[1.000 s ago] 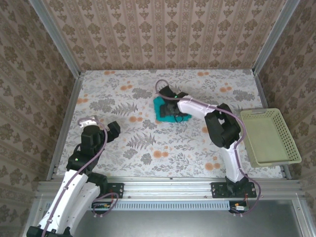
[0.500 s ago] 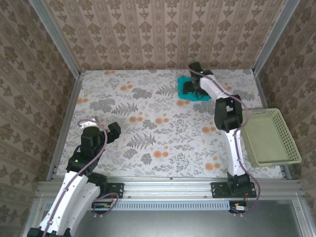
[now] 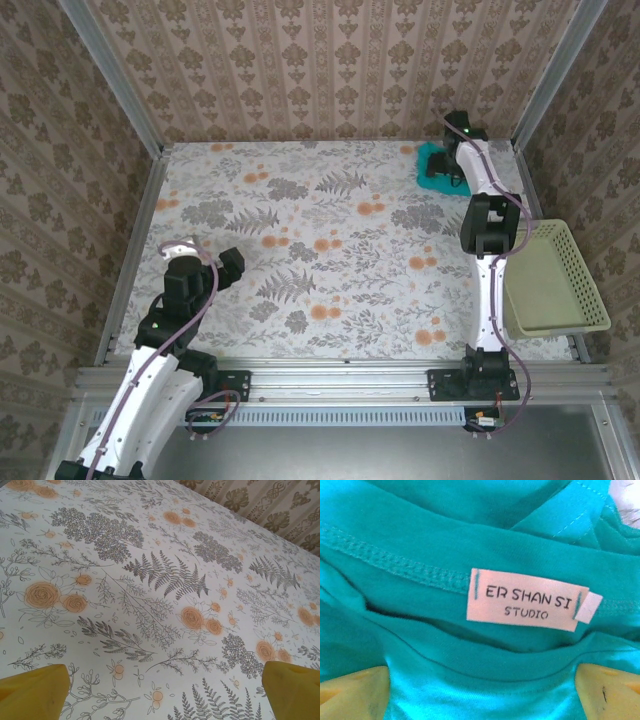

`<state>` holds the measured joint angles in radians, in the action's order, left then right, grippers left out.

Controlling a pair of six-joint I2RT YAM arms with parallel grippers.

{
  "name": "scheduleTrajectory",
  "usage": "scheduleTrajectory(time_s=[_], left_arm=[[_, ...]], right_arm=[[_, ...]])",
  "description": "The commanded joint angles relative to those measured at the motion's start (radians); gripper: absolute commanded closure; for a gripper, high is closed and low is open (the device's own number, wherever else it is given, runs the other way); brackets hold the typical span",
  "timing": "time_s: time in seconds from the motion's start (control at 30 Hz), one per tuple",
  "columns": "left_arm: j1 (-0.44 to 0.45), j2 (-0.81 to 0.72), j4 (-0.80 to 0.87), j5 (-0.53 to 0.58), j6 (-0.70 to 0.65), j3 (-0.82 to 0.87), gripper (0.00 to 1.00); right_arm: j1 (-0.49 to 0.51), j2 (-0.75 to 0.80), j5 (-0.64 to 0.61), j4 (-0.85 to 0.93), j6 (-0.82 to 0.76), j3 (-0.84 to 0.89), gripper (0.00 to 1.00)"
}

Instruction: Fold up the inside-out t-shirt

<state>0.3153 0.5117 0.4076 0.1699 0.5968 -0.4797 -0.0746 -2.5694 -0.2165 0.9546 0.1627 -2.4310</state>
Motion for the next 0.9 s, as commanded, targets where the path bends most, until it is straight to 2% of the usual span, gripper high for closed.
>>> scheduleTrajectory(time_s=[0.0,0.2,0.3,0.5,0.67,0.87], left_arm=[[-0.009,0.016,-0.033,0.014,-0.025,-0.014,0.0],[-0.01,0.053,-0.042,0.036,-0.029,-0.026,0.0],[-0.01,0.1,-0.056,0.071,-0.023,-0.048,0.0],[-0.011,0.271,-0.125,0.236,-0.064,-0.112,0.0],[-0.018,0.429,-0.315,0.402,-0.216,-0.106,0.0],[-0.054,0.605,-0.462,0.483,-0.376,-0.106,0.0]], right_arm=[[-0.012,-0.037,-0.109,0.044,-0.084,-0.047,0.05],[-0.019,-0.042,-0.296,0.024,-0.171,-0.053,0.04],[-0.014,0.021,-0.262,-0.001,-0.174,-0.003,0.04],[0.082,0.352,-0.146,-0.242,-0.19,0.381,0.02],[0.165,0.639,-0.067,-0.456,-0.129,0.773,0.01],[0.22,0.987,-0.042,-0.821,-0.059,1.315,0.0]])
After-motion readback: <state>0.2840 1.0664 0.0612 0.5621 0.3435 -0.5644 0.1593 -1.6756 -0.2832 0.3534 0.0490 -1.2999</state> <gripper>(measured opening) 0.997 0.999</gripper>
